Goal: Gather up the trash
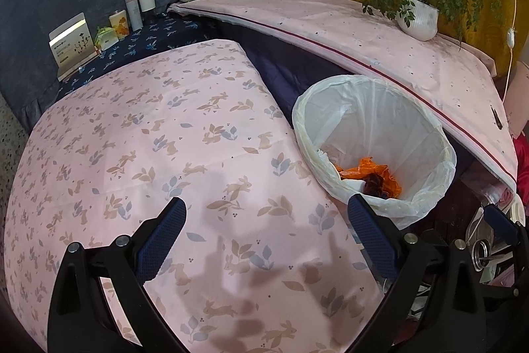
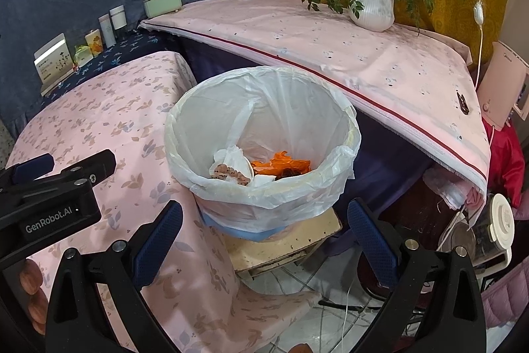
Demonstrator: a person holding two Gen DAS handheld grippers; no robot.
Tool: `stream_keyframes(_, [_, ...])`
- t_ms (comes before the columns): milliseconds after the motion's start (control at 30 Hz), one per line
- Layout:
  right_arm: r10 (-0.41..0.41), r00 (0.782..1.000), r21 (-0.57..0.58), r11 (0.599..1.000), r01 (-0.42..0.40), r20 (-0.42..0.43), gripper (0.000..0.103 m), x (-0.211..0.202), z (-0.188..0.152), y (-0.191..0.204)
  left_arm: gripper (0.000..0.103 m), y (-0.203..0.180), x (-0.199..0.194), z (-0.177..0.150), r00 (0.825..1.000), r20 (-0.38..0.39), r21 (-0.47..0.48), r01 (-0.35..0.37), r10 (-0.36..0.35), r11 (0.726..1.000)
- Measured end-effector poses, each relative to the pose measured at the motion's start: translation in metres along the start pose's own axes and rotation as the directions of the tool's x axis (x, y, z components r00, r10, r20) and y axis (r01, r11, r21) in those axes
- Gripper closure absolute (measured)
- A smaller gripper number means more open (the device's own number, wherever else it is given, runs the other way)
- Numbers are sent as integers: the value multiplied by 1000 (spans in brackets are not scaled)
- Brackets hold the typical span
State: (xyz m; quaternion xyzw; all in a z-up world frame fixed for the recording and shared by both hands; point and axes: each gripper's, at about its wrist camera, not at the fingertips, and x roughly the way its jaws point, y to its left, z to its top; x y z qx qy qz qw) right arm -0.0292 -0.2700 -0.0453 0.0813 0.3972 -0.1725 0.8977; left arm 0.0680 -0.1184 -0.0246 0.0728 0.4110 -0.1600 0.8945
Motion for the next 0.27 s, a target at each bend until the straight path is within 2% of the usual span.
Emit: stream_keyframes(267, [-6, 1000, 6, 1000, 5, 1, 7, 2, 3, 2, 9, -3, 5, 2, 1000, 14, 22, -1, 1, 1000])
